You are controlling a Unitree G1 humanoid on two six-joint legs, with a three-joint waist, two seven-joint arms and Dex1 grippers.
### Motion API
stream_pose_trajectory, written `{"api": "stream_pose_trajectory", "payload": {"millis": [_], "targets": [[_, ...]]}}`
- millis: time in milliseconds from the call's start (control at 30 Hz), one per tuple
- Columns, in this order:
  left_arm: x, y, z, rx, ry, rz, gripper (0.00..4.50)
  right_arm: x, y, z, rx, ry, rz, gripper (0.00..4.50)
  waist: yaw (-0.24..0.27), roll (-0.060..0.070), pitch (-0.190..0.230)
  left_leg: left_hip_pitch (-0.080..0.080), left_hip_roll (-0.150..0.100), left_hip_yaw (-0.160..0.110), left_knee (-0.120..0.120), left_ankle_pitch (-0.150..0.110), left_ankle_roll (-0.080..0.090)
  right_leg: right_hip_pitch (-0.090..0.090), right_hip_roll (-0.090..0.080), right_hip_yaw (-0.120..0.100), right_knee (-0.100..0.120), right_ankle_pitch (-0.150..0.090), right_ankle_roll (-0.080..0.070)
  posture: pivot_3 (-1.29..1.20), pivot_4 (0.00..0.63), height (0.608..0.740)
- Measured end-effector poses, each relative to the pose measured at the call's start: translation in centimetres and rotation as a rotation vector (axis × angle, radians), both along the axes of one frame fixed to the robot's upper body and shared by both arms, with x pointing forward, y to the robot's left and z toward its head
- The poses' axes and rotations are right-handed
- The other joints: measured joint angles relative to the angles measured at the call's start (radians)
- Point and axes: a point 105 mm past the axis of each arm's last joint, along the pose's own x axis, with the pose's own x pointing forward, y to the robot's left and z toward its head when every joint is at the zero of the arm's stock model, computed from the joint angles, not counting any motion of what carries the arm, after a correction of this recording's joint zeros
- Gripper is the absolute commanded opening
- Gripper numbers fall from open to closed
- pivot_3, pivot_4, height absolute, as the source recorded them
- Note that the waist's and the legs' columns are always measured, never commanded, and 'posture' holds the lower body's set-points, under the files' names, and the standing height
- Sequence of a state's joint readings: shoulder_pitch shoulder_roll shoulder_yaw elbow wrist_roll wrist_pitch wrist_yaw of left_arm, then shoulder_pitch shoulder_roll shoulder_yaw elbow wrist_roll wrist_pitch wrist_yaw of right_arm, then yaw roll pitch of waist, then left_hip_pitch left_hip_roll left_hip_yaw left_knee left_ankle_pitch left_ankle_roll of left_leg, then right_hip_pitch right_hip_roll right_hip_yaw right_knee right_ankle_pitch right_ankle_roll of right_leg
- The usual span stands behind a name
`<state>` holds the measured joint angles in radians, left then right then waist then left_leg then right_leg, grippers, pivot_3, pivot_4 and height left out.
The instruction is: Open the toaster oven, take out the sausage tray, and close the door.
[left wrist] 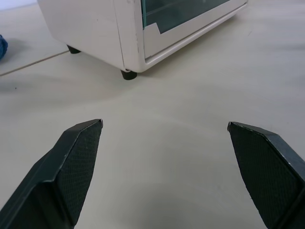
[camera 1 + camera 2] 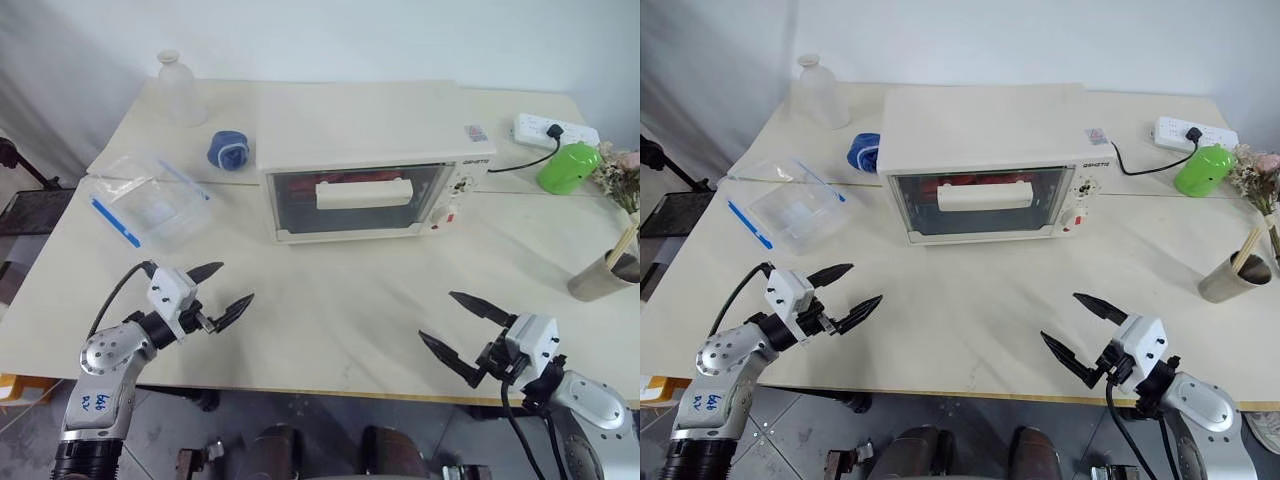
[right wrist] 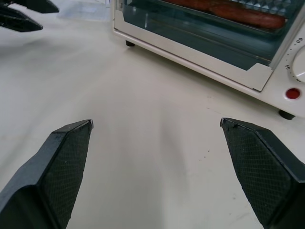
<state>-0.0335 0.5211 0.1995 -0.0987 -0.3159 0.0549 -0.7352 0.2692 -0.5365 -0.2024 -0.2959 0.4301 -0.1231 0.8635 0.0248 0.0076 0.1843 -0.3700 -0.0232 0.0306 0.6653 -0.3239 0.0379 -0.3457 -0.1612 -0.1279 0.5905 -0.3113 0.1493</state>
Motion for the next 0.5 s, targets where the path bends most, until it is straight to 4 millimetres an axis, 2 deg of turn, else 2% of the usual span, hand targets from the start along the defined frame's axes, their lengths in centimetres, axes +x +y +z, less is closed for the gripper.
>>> {"api": "stream_pose_trajectory", "payload": {"millis": [133,267,367,500], "targets": [[-0.2,0.3,0.1,-0.054,0.043,-0.014,4.47,0.3,0.1,0.1,0.022,0.013,0.014,4.5,-0.001,0.0,0.0,0.0,0.001,0.002,0.0,0.0,0.0,-0.001,0.0,0.001,0.0,0.0,0.0,0.0,0.15,0.74],[-2.0,1.0,2.6,-0.275,0.089,-0.137,4.47,3.3,2.1,3.5,0.126,-0.021,0.09,4.5,-0.027,-0.001,0.001,0.001,0.004,0.007,0.001,0.0,-0.001,-0.004,0.0,0.002,0.001,-0.001,-0.002,0.0,0.15,0.74],[-3.2,2.0,4.0,-0.287,0.107,-0.169,4.47,5.7,3.1,6.0,0.166,-0.043,0.119,4.5,-0.027,0.001,0.002,0.0,0.004,0.007,0.0,0.0,-0.002,-0.007,0.0,0.002,0.003,-0.001,-0.003,0.0,0.15,0.74],[-4.5,1.3,4.6,-0.294,0.137,-0.23,4.47,8.8,4.5,8.9,0.213,-0.059,0.143,4.5,-0.022,0.001,0.002,-0.003,0.004,0.006,0.0,0.0,-0.001,-0.01,0.0,0.002,0.005,-0.001,-0.003,0.0,0.15,0.74]]}}
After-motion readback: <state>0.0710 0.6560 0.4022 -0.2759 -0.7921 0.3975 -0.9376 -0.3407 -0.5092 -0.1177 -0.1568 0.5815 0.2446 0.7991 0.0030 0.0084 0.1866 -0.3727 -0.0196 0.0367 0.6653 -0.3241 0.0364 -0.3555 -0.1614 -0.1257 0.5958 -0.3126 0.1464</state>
